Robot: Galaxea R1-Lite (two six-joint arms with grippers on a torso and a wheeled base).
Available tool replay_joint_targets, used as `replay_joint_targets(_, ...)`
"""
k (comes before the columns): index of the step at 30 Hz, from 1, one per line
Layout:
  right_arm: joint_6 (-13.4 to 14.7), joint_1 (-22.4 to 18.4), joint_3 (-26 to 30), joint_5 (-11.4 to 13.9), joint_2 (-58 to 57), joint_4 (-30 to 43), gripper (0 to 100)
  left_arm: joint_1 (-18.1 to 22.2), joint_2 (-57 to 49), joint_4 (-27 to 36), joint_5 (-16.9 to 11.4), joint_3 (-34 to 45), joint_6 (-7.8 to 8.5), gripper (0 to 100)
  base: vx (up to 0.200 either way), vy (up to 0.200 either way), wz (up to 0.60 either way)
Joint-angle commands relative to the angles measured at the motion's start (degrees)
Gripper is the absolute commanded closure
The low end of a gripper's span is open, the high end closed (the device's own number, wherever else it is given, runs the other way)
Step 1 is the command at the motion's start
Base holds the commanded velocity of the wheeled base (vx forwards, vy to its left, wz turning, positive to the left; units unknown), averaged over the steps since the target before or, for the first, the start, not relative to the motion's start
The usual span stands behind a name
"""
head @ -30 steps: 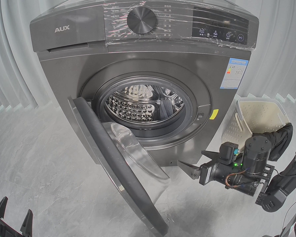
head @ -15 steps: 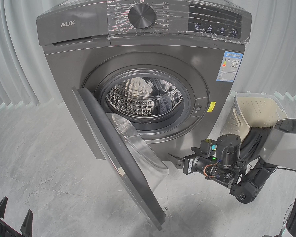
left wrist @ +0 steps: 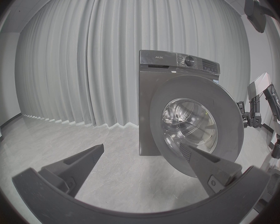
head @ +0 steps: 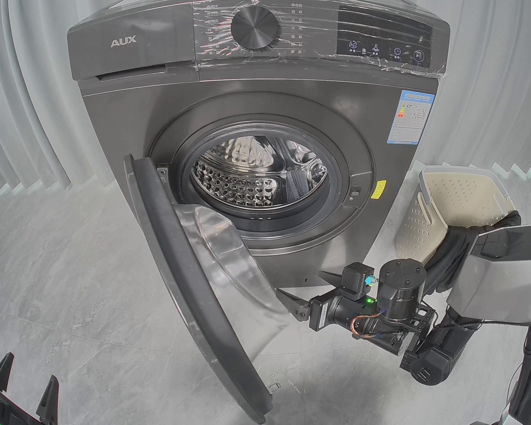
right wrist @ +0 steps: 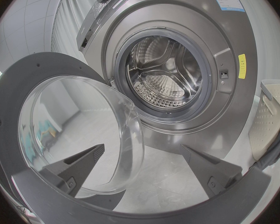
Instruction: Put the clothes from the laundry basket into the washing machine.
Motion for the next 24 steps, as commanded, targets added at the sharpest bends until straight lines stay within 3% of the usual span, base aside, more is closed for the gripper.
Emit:
replay_joint_targets(1,0.0,0.4,-0.2,0.1,0.1,-0.2,0,0.0,-0.9,0.0,0.0,0.9,-0.04,0,0.000,0.000,0.00)
replay_joint_targets(5,-0.2,-0.5,-2.8,-0.2,0.0,0.9,0,0.0,-0.9,0.0,0.0,0.9,-0.04,0,0.000,0.000,0.00)
replay_joint_targets(13,-0.7,-4.6,-8.5,-0.5,1.0,9.3,0,0.0,-0.9,0.0,0.0,0.9,-0.04,0,-0.200,0.000,0.00)
replay_joint_targets(19,-0.9,-3.2,-8.1,-0.5,2.2,9.6,0,0.0,-1.0,0.0,0.1,0.9,0.04,0,-0.033,0.000,0.00)
replay_joint_targets(21,-1.8,-2.5,-8.0,-0.5,2.8,9.4,0,0.0,-1.0,0.0,0.1,0.9,0.13,0,0.000,0.000,0.00)
replay_joint_targets(22,-4.1,-2.2,-7.8,-0.5,3.3,8.8,0,0.0,-1.0,0.0,0.1,0.9,0.13,0,0.000,0.000,0.00)
replay_joint_targets(24,-5.5,-1.7,-7.8,-0.5,3.6,8.3,0,0.0,-1.0,0.0,0.1,0.9,0.13,0,0.000,0.000,0.00)
